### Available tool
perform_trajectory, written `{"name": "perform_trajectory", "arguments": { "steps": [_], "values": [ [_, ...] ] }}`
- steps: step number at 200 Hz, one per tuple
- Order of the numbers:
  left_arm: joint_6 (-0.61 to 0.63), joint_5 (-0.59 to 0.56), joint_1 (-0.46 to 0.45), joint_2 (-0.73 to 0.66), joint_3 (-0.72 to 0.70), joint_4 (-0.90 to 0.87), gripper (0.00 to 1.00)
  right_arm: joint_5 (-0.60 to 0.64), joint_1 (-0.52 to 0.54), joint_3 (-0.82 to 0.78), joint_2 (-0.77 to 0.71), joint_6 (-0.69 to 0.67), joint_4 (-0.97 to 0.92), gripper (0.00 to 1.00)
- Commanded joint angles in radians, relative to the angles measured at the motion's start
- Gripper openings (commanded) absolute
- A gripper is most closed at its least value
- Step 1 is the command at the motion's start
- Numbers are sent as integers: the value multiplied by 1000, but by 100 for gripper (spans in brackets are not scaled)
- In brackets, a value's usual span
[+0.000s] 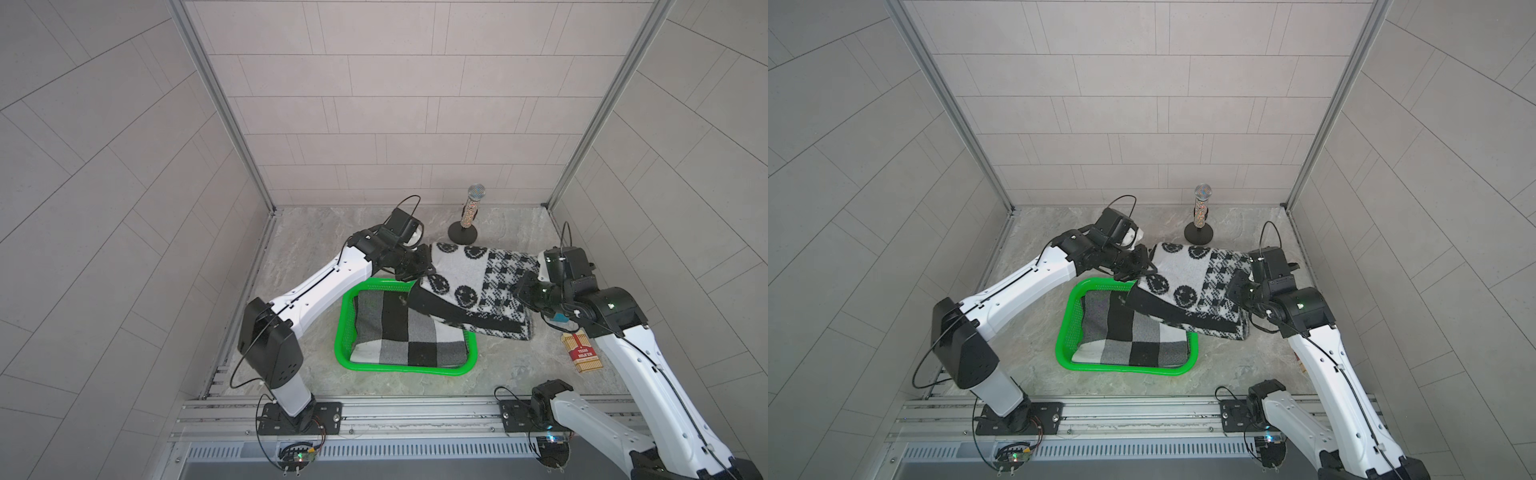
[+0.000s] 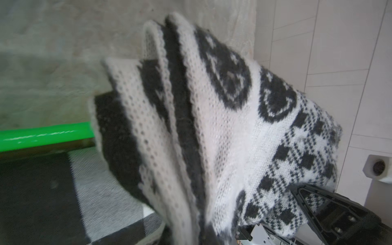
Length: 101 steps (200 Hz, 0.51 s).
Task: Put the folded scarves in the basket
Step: Place the scarf in the basket.
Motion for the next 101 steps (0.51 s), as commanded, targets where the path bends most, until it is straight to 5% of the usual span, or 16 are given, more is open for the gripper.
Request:
{"name": "perform_trajectory", "arguments": {
  "steps": [1, 44, 101],
  "values": [
    [-18, -6, 55, -131, -119, 65, 0, -27, 103, -12, 30, 36, 85, 0],
    [-5, -22, 182, -360, -350, 25, 0, 8, 308, -24, 110, 90, 168, 0],
    [52, -6, 331, -487, -501, -48, 0, -24, 400, -115, 182, 129, 294, 0]
  ]
}}
